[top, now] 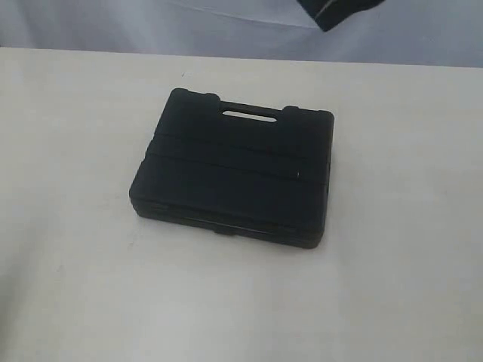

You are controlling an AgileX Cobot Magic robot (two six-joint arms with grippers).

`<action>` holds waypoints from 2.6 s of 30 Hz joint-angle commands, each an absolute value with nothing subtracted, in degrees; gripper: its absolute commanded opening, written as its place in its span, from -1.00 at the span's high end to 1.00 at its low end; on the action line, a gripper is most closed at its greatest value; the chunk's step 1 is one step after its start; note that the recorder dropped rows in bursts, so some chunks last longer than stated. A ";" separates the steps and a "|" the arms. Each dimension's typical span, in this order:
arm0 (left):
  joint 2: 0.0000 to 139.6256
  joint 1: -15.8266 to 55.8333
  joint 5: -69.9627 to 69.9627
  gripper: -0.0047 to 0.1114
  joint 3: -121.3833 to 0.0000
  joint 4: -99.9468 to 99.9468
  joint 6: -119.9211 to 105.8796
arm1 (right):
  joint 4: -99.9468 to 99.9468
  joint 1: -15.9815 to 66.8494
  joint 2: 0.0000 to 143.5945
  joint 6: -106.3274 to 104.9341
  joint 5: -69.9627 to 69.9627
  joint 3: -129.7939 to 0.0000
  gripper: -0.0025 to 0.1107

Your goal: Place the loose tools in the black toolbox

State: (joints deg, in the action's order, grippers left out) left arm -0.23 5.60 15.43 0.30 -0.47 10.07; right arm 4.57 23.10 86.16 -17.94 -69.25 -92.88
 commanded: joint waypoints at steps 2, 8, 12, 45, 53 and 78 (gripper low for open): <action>0.00 5.93 15.61 0.92 0.00 0.00 10.05 | 15.95 23.77 72.26 -16.37 -69.96 -80.64 0.97; 0.00 5.93 15.61 0.92 0.00 0.00 10.05 | 17.63 28.90 58.70 -14.55 -63.84 -62.73 0.97; 0.00 5.93 15.61 0.92 0.00 0.00 10.05 | 18.72 30.96 51.37 -14.08 -54.76 -51.72 0.97; 0.00 5.93 15.61 0.92 0.00 0.00 10.05 | 17.25 11.81 9.65 -17.23 -18.29 -24.99 0.97; 0.00 5.93 15.61 0.92 0.00 0.00 10.05 | 17.25 11.81 3.16 -22.14 -4.63 -4.24 0.97; 0.00 5.93 15.61 0.92 0.00 0.00 10.05 | 0.00 10.82 0.00 -5.10 -4.31 0.00 0.97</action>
